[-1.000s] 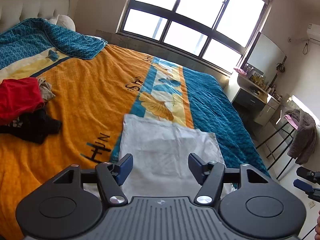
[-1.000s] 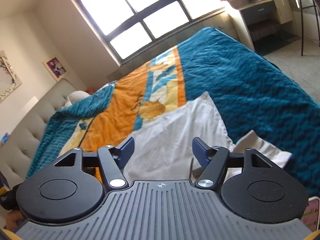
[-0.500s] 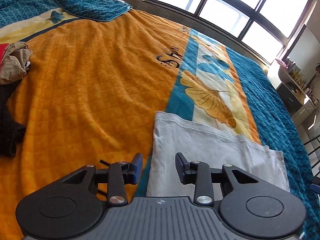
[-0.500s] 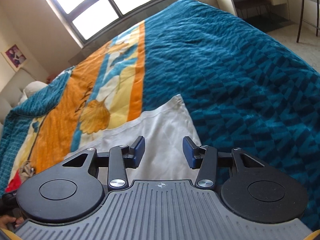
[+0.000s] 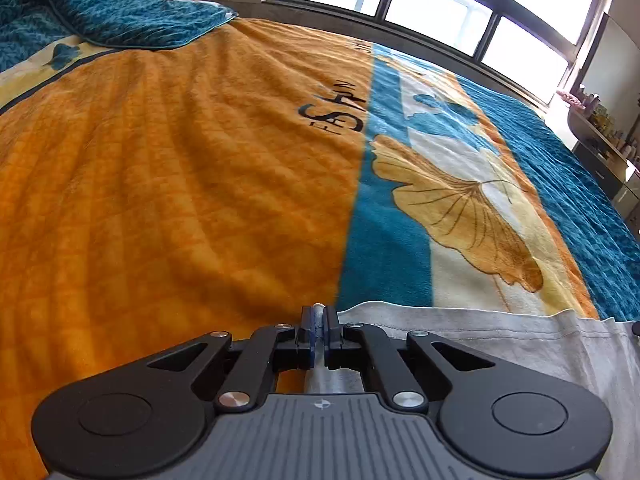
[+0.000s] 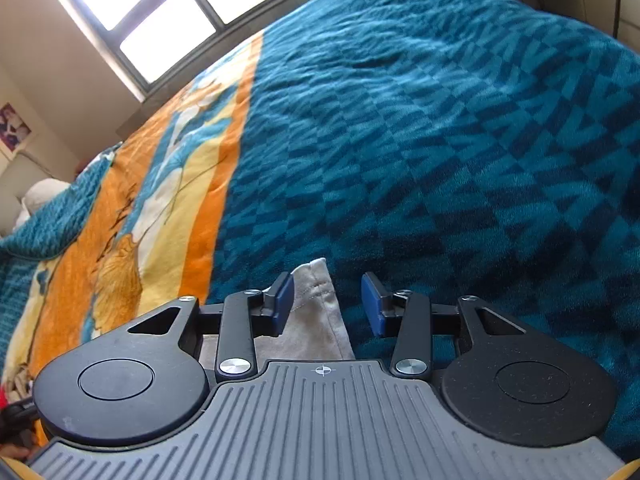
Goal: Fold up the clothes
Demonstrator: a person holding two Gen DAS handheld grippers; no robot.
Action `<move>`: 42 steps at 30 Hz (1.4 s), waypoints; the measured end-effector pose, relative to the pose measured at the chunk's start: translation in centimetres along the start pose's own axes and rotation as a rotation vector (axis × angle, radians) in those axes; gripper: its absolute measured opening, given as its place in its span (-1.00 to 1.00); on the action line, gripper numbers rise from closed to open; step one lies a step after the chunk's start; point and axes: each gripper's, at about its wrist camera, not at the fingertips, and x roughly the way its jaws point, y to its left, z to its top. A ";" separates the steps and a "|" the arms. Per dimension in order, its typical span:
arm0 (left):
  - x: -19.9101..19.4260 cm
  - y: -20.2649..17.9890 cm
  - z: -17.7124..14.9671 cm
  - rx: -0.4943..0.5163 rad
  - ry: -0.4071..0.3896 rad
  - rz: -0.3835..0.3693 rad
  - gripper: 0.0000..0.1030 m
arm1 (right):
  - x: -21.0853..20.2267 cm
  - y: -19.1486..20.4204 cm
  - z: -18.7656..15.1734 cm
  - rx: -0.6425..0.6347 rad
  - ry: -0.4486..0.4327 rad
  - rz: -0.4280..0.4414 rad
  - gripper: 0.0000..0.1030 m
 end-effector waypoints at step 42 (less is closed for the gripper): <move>-30.2 -7.5 -20.8 0.160 0.148 0.007 -0.23 | -37.4 4.2 -18.5 -0.088 0.004 0.071 0.07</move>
